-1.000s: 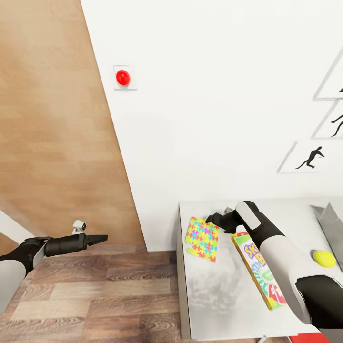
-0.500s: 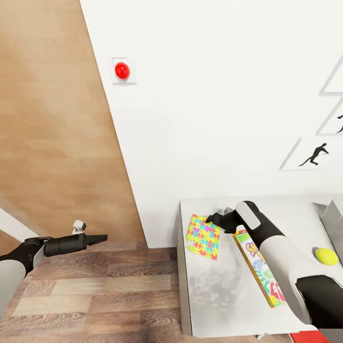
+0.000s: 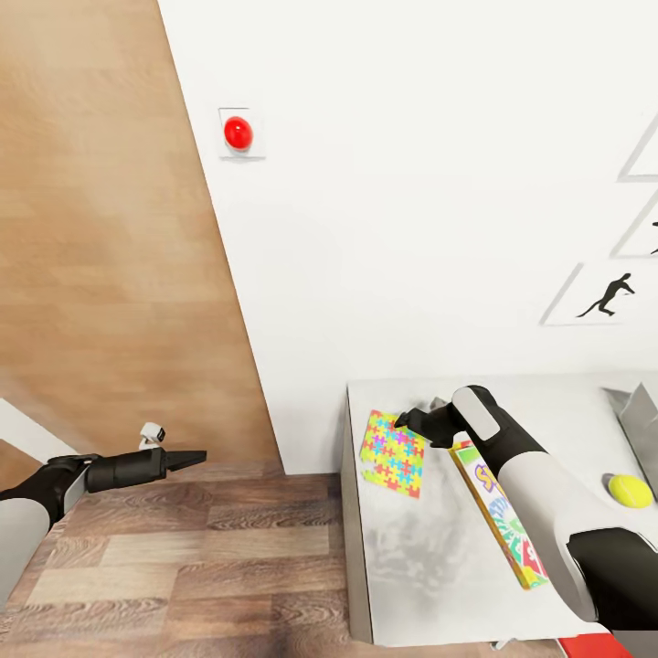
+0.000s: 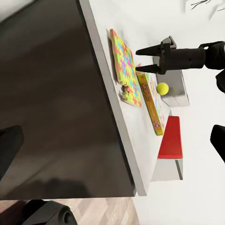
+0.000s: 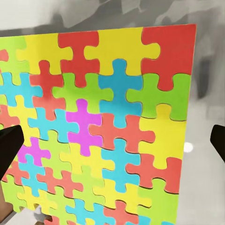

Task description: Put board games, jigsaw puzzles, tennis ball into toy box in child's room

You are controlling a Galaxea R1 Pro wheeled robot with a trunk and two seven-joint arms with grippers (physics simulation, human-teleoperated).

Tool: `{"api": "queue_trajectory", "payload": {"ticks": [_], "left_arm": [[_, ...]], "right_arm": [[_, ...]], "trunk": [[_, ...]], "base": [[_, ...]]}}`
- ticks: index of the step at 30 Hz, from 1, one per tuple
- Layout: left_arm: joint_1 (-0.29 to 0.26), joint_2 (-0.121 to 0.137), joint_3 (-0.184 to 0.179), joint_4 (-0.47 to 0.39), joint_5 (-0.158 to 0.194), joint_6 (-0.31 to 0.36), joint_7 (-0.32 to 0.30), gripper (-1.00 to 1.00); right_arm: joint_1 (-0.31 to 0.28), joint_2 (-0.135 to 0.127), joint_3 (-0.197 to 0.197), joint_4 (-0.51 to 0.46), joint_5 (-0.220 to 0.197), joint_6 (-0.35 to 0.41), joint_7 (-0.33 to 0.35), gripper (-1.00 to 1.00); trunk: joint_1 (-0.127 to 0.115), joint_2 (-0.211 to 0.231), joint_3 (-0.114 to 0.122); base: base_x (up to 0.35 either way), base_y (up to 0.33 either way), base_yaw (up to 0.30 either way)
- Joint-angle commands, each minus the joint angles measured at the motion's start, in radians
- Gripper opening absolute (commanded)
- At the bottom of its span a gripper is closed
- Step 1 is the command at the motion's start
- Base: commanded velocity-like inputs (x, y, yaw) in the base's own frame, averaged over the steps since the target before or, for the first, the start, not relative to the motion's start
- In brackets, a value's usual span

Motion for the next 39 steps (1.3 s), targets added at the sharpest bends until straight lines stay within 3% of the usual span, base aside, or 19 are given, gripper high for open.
{"api": "queue_trajectory", "payload": {"ticks": [1, 39], "left_arm": [[-0.001, 0.0, 0.002, 0.0, -0.003, 0.01, -0.004, 1.0], [-0.001, 0.001, 0.002, 0.0, -0.003, 0.01, -0.004, 1.0]], "right_arm": [[-0.001, -0.001, 0.006, -0.001, -0.011, 0.001, -0.009, 1.0], [-0.001, -0.001, 0.006, -0.002, -0.011, 0.001, -0.009, 1.0]], "trunk": [[0.001, -0.002, -0.002], [0.001, -0.002, -0.002]], "base": [[0.0, 0.001, 0.0], [0.0, 0.069, 0.0]]}}
